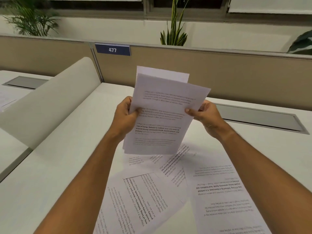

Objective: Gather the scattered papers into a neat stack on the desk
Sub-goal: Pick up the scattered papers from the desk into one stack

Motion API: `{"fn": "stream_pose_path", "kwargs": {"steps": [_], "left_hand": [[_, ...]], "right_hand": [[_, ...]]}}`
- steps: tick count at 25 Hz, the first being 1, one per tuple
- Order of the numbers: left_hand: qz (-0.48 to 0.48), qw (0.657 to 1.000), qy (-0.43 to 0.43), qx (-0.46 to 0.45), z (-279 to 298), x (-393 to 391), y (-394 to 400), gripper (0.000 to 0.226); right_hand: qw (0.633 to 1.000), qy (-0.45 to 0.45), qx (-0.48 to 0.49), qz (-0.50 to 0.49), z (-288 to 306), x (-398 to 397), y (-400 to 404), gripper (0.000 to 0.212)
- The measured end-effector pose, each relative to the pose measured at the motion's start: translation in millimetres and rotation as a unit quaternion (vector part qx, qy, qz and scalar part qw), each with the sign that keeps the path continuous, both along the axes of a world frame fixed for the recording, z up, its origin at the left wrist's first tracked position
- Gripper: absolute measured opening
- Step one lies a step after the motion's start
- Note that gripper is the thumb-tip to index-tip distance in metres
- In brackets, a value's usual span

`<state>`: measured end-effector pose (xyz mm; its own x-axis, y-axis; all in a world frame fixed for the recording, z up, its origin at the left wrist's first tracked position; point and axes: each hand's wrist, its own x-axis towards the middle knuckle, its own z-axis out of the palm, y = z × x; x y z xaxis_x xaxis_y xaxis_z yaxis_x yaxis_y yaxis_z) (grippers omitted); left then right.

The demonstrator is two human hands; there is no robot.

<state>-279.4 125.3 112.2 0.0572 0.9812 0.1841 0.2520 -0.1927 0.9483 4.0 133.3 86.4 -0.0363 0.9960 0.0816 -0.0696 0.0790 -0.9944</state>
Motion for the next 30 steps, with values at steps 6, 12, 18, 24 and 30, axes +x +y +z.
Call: {"fn": "stream_pose_path", "kwargs": {"steps": [6,12,18,24,30], "left_hand": [[-0.071,0.997,0.011,0.041,20.7,-17.3,1.7,0.025],[-0.070,0.996,-0.042,-0.027,12.6,-25.9,4.6,0.026],[0.049,0.998,-0.014,-0.038,-9.6,-10.3,7.8,0.018],[0.080,0.995,0.045,0.042,-12.2,-4.6,12.4,0.016],[0.081,0.994,0.068,-0.030,-40.8,5.9,10.1,0.008]], "right_hand": [[0.998,0.010,-0.029,0.062,-11.0,-5.8,-3.7,0.079],[0.997,0.014,0.002,0.082,-4.6,-14.9,-6.6,0.049],[0.996,-0.050,0.028,-0.069,6.3,-18.5,-1.3,0.029],[0.985,-0.086,0.109,-0.107,19.9,-18.2,-3.4,0.018],[0.984,-0.142,0.050,-0.096,-22.3,-13.3,-16.4,0.026]]}}
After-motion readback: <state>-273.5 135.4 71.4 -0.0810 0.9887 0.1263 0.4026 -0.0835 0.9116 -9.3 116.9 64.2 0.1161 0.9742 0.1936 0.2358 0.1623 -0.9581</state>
